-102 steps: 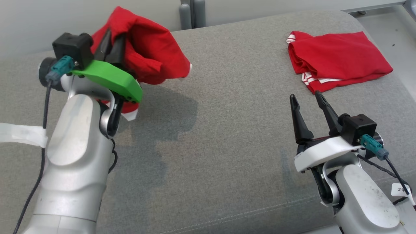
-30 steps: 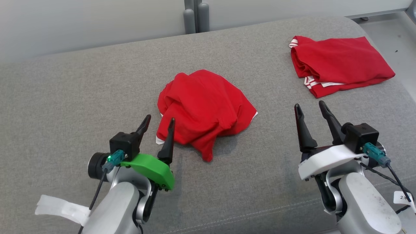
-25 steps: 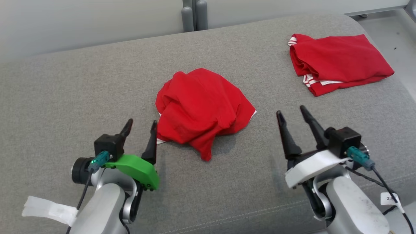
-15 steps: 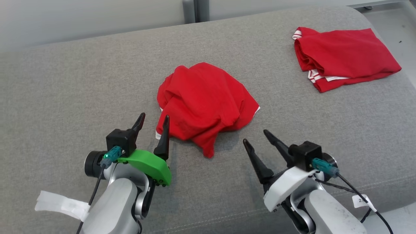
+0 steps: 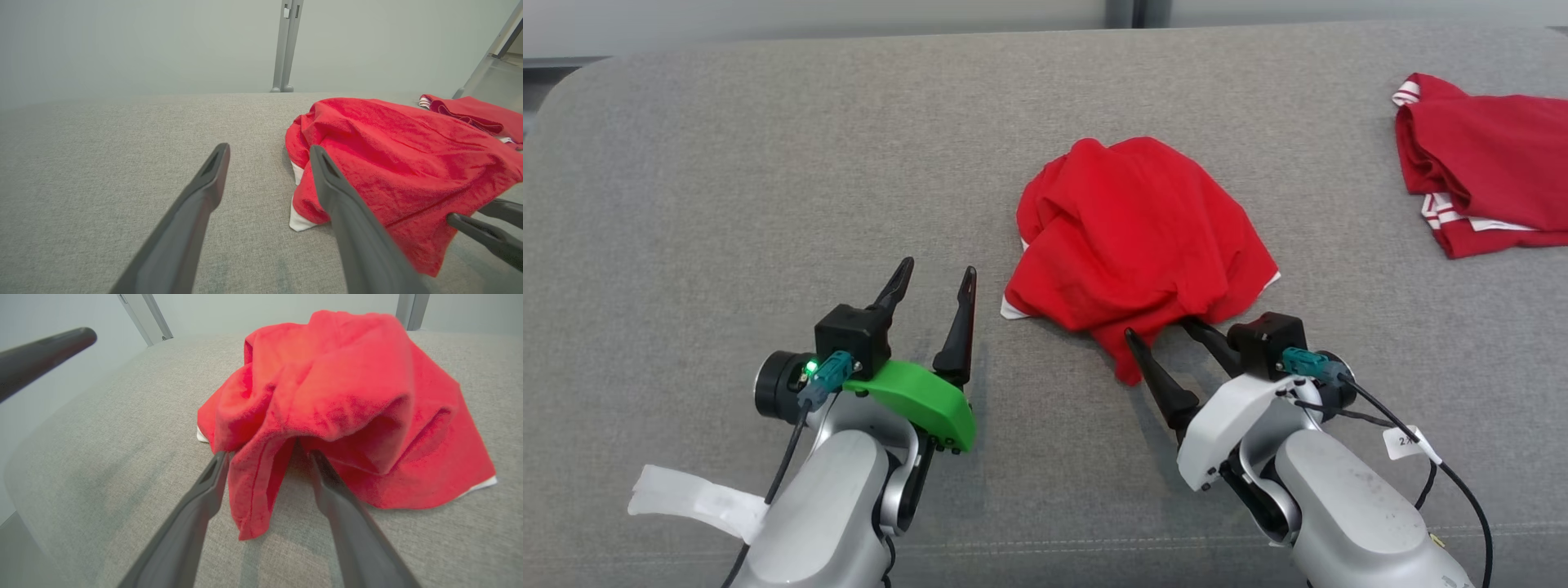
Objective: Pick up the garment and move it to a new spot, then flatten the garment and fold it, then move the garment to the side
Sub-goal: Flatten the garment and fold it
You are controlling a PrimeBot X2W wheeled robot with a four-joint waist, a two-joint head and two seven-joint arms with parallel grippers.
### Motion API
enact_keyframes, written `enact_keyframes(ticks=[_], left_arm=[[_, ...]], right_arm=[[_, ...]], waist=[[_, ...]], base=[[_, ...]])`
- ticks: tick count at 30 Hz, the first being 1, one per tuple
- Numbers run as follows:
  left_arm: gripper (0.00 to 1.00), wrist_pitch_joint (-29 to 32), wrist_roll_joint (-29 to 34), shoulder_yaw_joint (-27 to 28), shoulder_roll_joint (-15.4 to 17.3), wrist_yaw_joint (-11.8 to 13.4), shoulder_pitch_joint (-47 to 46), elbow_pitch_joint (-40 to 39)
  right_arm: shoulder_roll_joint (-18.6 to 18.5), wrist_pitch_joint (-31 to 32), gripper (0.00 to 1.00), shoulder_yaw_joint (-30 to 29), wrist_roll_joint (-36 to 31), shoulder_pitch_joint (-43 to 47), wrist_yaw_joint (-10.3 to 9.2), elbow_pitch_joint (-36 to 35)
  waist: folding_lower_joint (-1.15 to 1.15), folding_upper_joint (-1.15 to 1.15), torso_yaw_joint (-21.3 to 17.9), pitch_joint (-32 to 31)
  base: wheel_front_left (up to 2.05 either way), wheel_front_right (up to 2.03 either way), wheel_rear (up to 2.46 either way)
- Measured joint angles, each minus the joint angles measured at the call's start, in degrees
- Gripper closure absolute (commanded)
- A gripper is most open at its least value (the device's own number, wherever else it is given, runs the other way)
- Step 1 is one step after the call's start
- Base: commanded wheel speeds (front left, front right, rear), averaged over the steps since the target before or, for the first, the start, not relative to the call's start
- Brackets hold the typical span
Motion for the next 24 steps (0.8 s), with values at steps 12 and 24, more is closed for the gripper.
enact_keyframes(ticks=[12, 24], left_arm=[[0.0, -0.01, 0.32, 4.56, -0.08, 0.01, 0.34, -0.01], [0.0, -0.01, 0.41, 5.66, -0.11, 0.01, 1.94, 0.11]], right_arm=[[0.36, -2.58, 1.0, -1.77, 2.32, -3.14, 0.9, 4.28], [-6.26, -4.14, 1.0, -10.2, 4.39, -3.13, -1.13, 4.24]], waist=[[0.0, 0.0, 1.05, 0.63], [0.0, 0.0, -4.28, -0.22]], base=[[0.0, 0.0, 0.0], [0.0, 0.0, 0.0]])
